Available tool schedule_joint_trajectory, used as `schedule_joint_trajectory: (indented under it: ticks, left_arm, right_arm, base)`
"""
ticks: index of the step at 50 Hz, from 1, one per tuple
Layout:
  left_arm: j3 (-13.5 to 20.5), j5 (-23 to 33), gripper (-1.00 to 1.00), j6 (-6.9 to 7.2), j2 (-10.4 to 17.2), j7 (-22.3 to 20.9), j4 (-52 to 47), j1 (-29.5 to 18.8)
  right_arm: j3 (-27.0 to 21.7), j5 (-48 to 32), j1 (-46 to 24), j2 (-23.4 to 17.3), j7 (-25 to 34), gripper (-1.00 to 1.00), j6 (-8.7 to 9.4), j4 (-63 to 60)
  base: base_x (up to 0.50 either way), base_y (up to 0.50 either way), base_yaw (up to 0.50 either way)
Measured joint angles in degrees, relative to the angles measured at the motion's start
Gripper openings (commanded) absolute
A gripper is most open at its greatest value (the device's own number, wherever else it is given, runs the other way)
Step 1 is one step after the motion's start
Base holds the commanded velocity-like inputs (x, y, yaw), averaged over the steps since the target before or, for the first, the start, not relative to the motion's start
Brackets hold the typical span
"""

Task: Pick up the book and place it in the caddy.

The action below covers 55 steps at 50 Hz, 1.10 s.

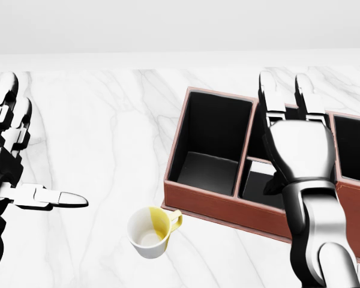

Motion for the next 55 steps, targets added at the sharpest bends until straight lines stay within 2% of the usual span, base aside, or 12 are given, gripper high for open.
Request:
schedule_joint_trajectory:
  ticks: [10, 18, 31, 45, 55]
  left_arm:
    - [-0.2, 0.2, 1.00, 0.00, -0.2, 0.1, -1.2, 0.0]
    - [-0.5, 0.5, 1.00, 0.00, -0.4, 0.0, -2.4, 0.0]
    - [-1.0, 0.7, 1.00, 0.00, -1.4, -0.5, -5.9, 1.6]
    - [-1.5, 0.5, 1.00, 0.00, -3.1, -1.8, -11.9, 5.1]
    - [-0.4, -0.2, 1.00, 0.00, -4.6, -3.4, -19.6, 9.2]
  right_arm:
    - [-1.7, -2.2, 4.7, 1.8, 6.1, 1.00, 0.00, -12.8]
    - [-2.8, 1.5, 7.0, 3.2, 10.9, 1.00, 0.00, -22.6]
    - [-4.4, 15.5, 10.8, 5.0, 16.0, 1.00, 0.00, -36.4]
    - [-7.1, 34.7, 15.2, 6.0, 16.7, 1.00, 0.00, -43.6]
    - [-11.9, 47.7, 17.6, 5.8, 16.1, 1.00, 0.00, -48.1]
  base:
    - [0.00, 0.00, 0.00]
    - [0.00, 0.00, 0.00]
    - [0.00, 0.00, 0.00]
    - [0.00, 0.00, 0.00]
    - [0.00, 0.00, 0.00]
